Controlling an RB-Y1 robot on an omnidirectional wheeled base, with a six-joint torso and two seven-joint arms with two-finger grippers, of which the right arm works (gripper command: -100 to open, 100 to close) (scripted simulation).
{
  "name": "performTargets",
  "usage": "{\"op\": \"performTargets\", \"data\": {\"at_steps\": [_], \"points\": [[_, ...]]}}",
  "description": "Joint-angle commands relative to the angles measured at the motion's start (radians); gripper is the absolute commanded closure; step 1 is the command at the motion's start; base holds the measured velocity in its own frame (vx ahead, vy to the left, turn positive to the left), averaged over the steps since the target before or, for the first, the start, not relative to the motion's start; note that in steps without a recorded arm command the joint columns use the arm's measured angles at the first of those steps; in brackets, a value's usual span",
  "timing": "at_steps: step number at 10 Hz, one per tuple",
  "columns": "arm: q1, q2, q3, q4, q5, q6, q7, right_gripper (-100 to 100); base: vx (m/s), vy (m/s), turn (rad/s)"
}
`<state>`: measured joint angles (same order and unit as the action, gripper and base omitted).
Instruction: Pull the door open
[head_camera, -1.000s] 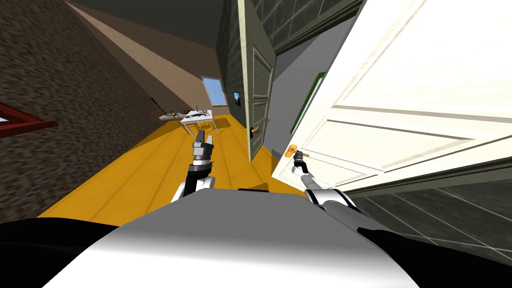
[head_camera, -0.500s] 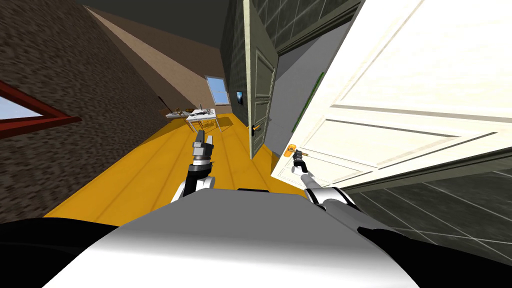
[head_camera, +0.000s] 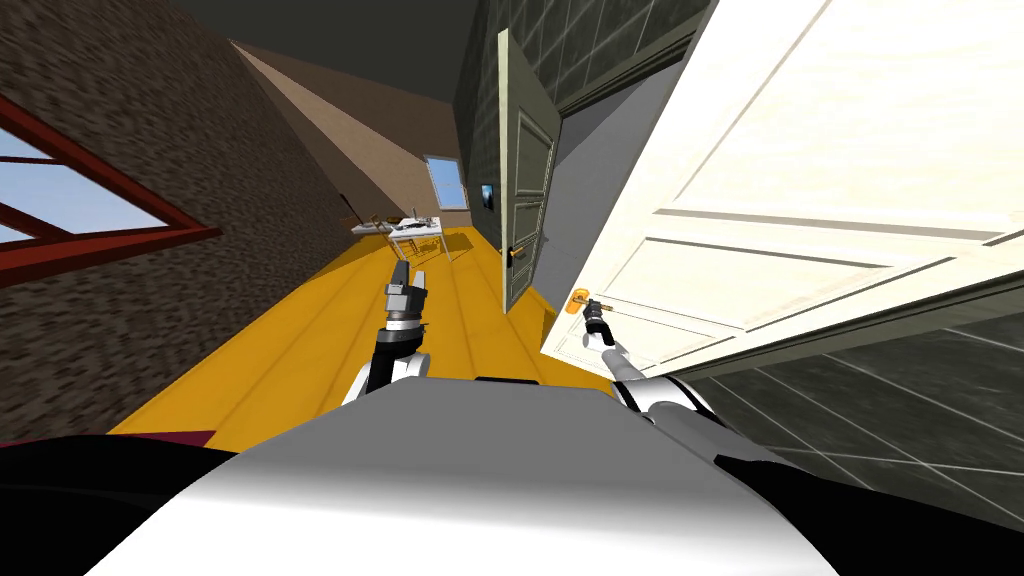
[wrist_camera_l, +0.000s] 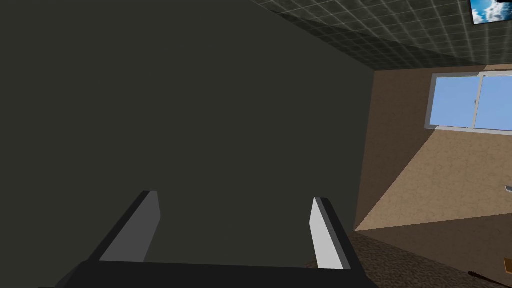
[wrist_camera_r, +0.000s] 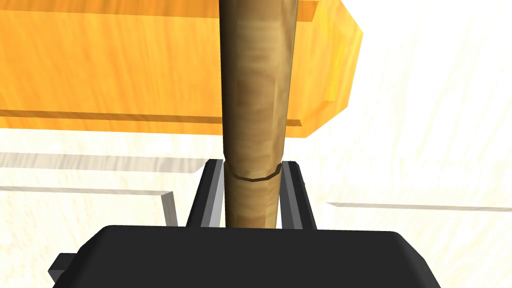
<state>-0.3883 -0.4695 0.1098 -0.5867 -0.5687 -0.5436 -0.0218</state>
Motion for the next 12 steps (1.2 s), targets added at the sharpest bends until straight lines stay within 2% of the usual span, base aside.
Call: {"op": "performTargets", "data": {"at_steps": [1,3,4,7,12], "points": [[0.005,-0.001,0.016,-0.008,0.007,-0.001,-0.014,100,-0.242,-0.042,0.083],[0.007,-0.004,0.028,-0.015,0.012,-0.002,-0.026,100,-0.184,-0.046,0.065],[0.008,-0.002,0.023,-0.017,0.010,0.003,-0.017,100,-0.086,-0.011,0.023],[0.017,-0.011,0.055,-0.033,0.017,0.000,-0.044,100,-0.170,-0.035,0.085],[0.033,-0.033,0.113,-0.069,0.031,-0.006,-0.093,100,-0.213,-0.082,0.111]]}}
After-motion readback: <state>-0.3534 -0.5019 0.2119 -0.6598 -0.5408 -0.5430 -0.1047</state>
